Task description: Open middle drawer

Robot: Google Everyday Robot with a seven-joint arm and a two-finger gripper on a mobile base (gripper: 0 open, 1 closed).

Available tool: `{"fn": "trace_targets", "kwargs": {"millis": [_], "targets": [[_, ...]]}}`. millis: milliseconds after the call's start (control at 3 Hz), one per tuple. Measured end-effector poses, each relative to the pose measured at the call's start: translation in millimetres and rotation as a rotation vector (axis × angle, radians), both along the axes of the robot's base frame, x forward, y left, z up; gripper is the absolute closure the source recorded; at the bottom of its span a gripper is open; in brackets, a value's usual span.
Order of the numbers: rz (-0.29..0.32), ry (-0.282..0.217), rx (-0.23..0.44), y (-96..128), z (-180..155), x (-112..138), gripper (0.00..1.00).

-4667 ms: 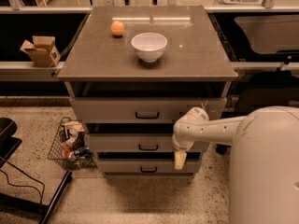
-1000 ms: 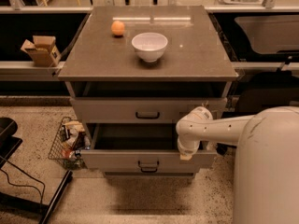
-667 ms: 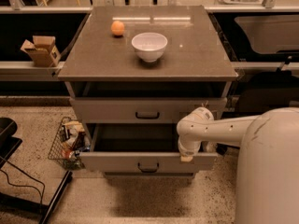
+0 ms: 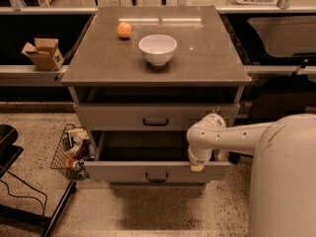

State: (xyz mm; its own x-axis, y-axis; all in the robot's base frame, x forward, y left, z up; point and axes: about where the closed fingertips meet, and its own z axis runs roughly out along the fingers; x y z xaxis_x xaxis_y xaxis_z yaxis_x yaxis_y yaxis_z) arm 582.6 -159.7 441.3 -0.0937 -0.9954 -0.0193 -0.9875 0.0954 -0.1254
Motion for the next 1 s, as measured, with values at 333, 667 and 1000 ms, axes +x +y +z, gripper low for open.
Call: {"fn": "trace_targets", "kwargs": {"millis": [333, 667, 1000], "targets": [[0.0, 0.0, 0.0, 0.0, 0.0, 0.0, 0.12], [0.0, 0.0, 0.0, 0.0, 0.0, 0.0, 0.0], [0.0, 0.0, 0.0, 0.0, -0.1, -0.1, 0.0]]}}
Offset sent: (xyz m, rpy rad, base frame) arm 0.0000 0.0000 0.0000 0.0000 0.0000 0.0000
